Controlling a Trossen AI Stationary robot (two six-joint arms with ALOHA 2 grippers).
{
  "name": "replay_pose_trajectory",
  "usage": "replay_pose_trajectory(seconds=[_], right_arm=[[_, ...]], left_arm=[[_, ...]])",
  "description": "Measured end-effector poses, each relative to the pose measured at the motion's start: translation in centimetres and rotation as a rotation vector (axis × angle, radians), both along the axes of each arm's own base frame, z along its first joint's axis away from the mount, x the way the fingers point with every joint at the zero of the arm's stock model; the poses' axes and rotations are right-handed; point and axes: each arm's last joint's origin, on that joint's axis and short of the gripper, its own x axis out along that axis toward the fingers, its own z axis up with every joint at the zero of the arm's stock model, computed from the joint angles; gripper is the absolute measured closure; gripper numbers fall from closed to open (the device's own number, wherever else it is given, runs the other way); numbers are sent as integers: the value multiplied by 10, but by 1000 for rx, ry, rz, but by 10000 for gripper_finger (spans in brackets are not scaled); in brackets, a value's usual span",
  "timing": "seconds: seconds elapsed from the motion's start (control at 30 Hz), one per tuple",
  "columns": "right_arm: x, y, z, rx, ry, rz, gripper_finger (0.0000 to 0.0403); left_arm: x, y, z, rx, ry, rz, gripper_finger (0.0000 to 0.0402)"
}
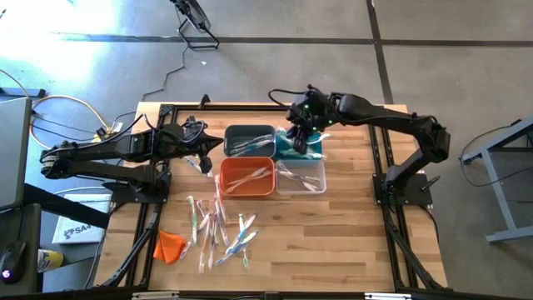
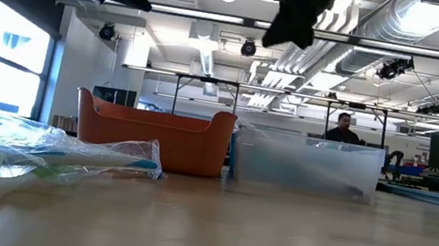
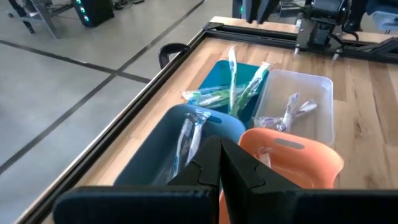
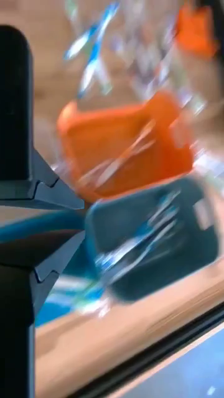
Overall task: Pick & Place Toothbrushes
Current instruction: Put the blue toothbrush into the left blue bin
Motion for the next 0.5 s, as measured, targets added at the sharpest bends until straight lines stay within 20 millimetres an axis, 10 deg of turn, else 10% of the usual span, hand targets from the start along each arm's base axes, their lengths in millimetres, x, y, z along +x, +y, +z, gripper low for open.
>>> replay_pose_trajectory(seconds=[0.5], right_arm=[[30, 69, 14, -48, -185, -11, 377]], left_arm=[[1, -7, -3, -180, -16, -190, 401]])
